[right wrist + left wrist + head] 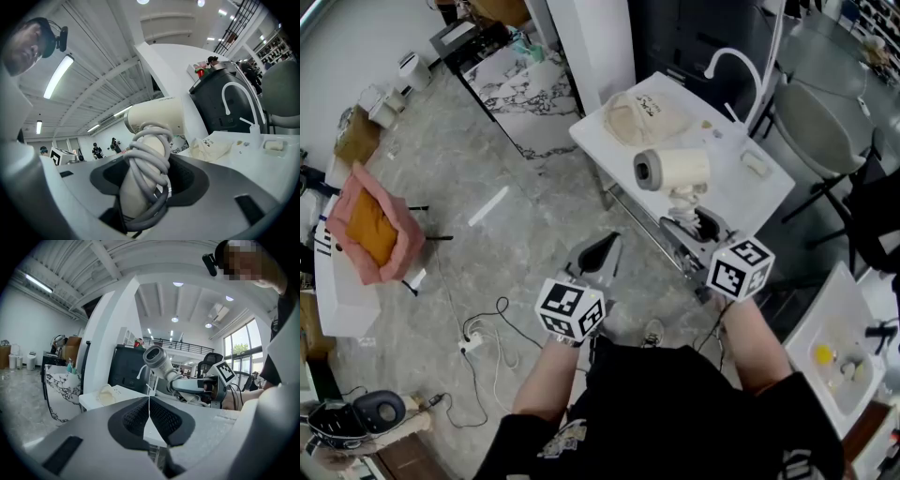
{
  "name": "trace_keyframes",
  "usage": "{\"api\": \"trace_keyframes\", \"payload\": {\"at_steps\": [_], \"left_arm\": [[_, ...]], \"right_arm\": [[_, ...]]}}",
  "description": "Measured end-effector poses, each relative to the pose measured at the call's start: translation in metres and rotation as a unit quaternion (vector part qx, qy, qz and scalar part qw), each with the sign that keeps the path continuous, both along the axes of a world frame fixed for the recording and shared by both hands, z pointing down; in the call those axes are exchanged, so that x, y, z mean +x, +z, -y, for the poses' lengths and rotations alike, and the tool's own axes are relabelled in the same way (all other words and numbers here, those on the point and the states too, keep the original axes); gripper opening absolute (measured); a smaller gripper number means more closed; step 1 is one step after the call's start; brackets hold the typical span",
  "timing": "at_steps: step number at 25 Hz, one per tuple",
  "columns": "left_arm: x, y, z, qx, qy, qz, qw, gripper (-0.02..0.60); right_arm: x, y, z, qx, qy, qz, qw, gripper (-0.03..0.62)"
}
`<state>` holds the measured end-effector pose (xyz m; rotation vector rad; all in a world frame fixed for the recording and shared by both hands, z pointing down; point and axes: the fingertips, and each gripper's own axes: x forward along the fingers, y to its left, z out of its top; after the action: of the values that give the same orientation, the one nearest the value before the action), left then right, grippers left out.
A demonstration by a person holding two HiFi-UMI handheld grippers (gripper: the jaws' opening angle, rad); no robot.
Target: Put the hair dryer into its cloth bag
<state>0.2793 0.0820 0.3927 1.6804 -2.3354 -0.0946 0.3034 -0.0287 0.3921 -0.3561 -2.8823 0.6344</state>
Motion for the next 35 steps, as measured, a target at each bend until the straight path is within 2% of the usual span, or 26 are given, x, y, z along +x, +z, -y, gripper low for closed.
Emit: {"api": "trace_keyframes", "payload": {"at_steps": [11, 16, 24, 35], "left_arm": [[-0.010, 0.004, -0.016, -0.011, 0.007, 0.005, 0.9999, 0.013], [-0.021, 0.005, -0.030, -0.013, 0.008, 0.005, 0.9999, 0.095], [-0.049, 0.006, -0.056, -0.012, 0.021, 0.002, 0.9997, 0.123], [-0.100, 0.002, -0.103, -0.004, 0.044, -0.004, 0.9990, 0.123]], "right_arm": [[-0.008, 0.002, -0.008, -0.008, 0.012, -0.004, 1.000, 0.239], [-0.014, 0.005, -0.019, -0.008, 0.020, -0.010, 1.000, 0.239], [-0.037, 0.004, -0.042, -0.011, 0.038, -0.014, 0.999, 0.239], [-0.075, 0.001, -0.083, -0.013, 0.077, -0.025, 0.997, 0.239]]}}
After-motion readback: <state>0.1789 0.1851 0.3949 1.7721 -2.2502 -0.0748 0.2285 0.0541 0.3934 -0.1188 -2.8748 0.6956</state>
